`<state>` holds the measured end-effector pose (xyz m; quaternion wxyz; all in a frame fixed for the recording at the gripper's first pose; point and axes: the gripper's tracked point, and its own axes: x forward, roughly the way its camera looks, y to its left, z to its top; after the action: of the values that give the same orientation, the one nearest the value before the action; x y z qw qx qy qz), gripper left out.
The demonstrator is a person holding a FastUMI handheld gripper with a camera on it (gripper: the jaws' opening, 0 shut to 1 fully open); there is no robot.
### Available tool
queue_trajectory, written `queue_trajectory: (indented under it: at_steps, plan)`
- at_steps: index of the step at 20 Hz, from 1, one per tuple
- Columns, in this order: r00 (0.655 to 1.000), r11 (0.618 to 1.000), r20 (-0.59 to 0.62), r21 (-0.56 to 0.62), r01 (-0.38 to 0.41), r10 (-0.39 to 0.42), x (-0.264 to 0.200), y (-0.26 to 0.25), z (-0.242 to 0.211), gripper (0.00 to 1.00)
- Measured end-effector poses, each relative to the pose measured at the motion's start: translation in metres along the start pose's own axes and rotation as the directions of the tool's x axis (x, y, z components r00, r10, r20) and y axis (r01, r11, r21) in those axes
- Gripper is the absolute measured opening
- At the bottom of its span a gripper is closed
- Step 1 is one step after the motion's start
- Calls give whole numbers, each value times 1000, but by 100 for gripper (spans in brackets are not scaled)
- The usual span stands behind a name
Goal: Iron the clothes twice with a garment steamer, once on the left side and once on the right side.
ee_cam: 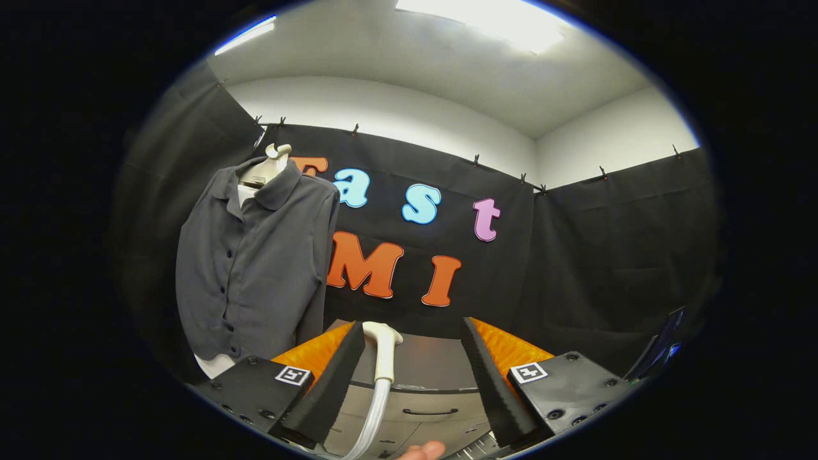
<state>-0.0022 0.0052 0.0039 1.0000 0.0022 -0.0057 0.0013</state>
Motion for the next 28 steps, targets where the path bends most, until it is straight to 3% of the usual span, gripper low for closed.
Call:
queue_trajectory:
  at_steps: [11,19,28]
  plan:
    - [1000,1000,-24,-2,-1,1,10,2,-5,98]
    - [991,999,-126,-18,50,-52,66,-2,-21,98]
    - [917,993,-382,-45,106,-115,159,-3,-81,98]
